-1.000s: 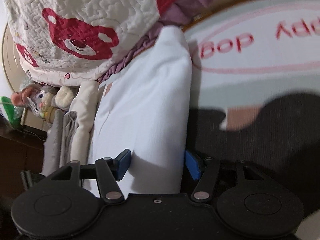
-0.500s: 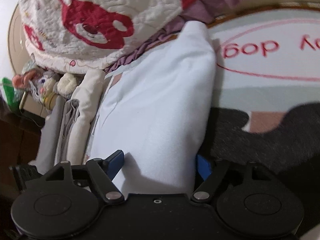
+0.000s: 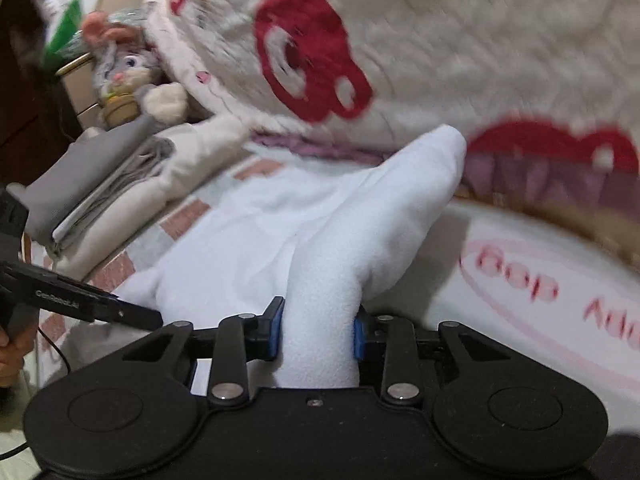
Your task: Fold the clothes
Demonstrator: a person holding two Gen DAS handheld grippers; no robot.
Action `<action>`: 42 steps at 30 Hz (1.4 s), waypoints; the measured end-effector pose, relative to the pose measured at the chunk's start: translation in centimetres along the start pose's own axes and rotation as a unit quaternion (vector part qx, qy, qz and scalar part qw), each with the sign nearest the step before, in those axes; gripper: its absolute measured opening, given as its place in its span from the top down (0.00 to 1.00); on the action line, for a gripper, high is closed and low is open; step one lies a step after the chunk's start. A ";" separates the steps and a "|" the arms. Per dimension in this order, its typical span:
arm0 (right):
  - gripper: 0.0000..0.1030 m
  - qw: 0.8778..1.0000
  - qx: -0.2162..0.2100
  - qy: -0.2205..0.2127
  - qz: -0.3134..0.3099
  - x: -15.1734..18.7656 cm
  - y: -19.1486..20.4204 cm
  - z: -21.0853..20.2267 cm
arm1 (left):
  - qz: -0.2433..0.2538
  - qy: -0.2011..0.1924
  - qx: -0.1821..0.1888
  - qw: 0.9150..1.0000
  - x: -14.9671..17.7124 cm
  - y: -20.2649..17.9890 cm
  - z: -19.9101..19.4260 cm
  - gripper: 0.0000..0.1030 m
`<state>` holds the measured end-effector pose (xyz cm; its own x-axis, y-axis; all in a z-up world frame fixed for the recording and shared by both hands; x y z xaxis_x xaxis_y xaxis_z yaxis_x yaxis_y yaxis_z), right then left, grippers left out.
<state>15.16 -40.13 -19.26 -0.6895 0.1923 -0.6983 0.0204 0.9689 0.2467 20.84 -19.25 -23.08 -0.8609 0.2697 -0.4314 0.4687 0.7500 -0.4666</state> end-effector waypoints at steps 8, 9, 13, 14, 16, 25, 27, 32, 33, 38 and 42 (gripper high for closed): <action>0.56 0.998 -0.030 0.019 0.048 0.8 -1.1 0.2 | -0.034 0.013 0.027 0.999 0.6 0.9 0.3 0.71; 0.55 0.998 -0.030 0.026 0.048 0.9 -1.1 0.1 | -0.027 0.013 0.027 0.999 0.5 0.8 0.5 0.68; 0.52 0.994 -0.049 0.037 0.094 1.7 -2.1 -0.3 | -0.030 0.010 0.044 0.999 0.5 0.6 0.8 0.59; 0.51 0.992 -0.055 0.037 0.107 1.9 -2.4 -0.2 | -0.031 0.010 0.047 0.998 0.5 0.5 0.8 0.55; 0.49 0.987 -0.066 0.040 0.138 2.3 -3.1 0.1 | -0.028 0.012 0.049 0.998 0.5 0.4 0.8 0.55; 0.38 0.968 -0.105 0.051 0.224 4.9 -3.2 -0.2 | -0.020 0.025 0.051 0.998 0.9 0.2 0.8 0.54; 0.37 0.966 -0.110 0.056 0.228 5.3 -3.1 -0.5 | -0.030 0.028 0.057 0.998 0.8 0.5 0.8 0.54; 0.36 0.965 -0.120 0.080 0.217 6.7 -2.0 -0.6 | -0.024 0.040 0.062 0.997 1.0 0.6 0.8 0.62; 0.36 0.965 -0.124 0.086 0.214 7.0 -1.7 -0.7 | -0.016 0.041 0.059 0.997 1.1 0.5 0.8 0.62; 0.35 0.967 -0.134 0.097 0.192 7.8 -0.3 -0.9 | -0.018 0.041 0.062 0.997 1.4 0.6 0.9 0.60; 0.35 0.960 -0.135 0.093 0.226 7.1 -1.3 -0.5 | -0.040 0.035 0.078 0.996 1.3 1.1 1.0 0.56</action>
<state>9.85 -40.06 -24.20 -0.7720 0.5281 -0.3538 0.1762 0.7126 0.6791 20.45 -18.67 -24.92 -0.9063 0.2581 -0.3347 0.4175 0.6699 -0.6139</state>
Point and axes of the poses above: each gripper's, at about its wrist camera, not at the fingertips, and z roughly the way its jaws point, y to its left, x to its underside, the point moved 9 cm from there along z, roughly the way its jaws point, and after that the axes turned 3 degrees about y, right-handed, at the moved point
